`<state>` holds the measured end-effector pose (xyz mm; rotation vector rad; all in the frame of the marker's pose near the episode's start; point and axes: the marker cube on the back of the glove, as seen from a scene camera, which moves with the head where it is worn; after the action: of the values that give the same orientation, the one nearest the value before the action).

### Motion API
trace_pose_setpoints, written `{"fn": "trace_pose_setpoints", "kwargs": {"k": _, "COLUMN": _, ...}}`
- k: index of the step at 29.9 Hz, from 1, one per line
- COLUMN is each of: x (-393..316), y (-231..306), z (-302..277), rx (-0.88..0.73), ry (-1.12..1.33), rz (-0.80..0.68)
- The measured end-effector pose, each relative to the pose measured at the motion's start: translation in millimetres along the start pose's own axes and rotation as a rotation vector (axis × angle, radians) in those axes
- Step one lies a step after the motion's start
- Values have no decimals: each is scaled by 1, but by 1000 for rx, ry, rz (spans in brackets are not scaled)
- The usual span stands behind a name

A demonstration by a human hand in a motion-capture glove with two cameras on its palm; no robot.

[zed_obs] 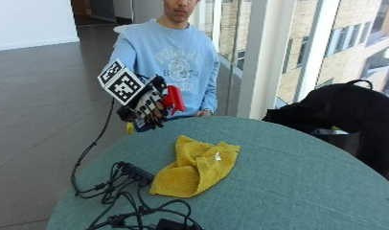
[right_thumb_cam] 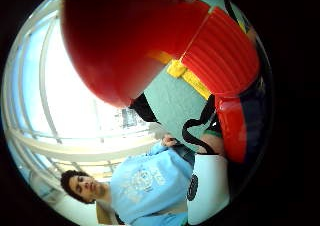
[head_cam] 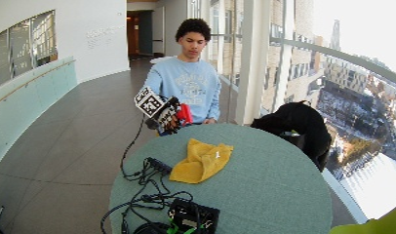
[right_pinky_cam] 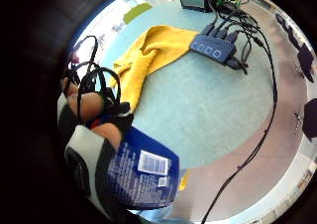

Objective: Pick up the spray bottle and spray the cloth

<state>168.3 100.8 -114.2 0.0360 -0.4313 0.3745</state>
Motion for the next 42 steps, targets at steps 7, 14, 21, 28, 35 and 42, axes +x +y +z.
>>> {"fn": "trace_pose_setpoints", "kwargs": {"k": 7, "x": -3, "y": -1, "z": 7, "rx": -4, "ry": -6, "rz": -18}}
{"fn": "trace_pose_setpoints", "kwargs": {"k": 14, "x": -4, "y": -2, "z": 5, "rx": 8, "ry": -2, "rz": -25}}
{"fn": "trace_pose_setpoints", "kwargs": {"k": 21, "x": -3, "y": -4, "z": 6, "rx": 0, "ry": 6, "rz": -17}}
{"fn": "trace_pose_setpoints", "kwargs": {"k": 28, "x": -3, "y": -4, "z": 6, "rx": 0, "ry": 8, "rz": -12}}
{"fn": "trace_pose_setpoints", "kwargs": {"k": 35, "x": -2, "y": -4, "z": 8, "rx": 2, "ry": 12, "rz": -11}}
{"fn": "trace_pose_setpoints", "kwargs": {"k": 42, "x": 1, "y": -3, "z": 8, "rx": -3, "ry": 13, "rz": -7}}
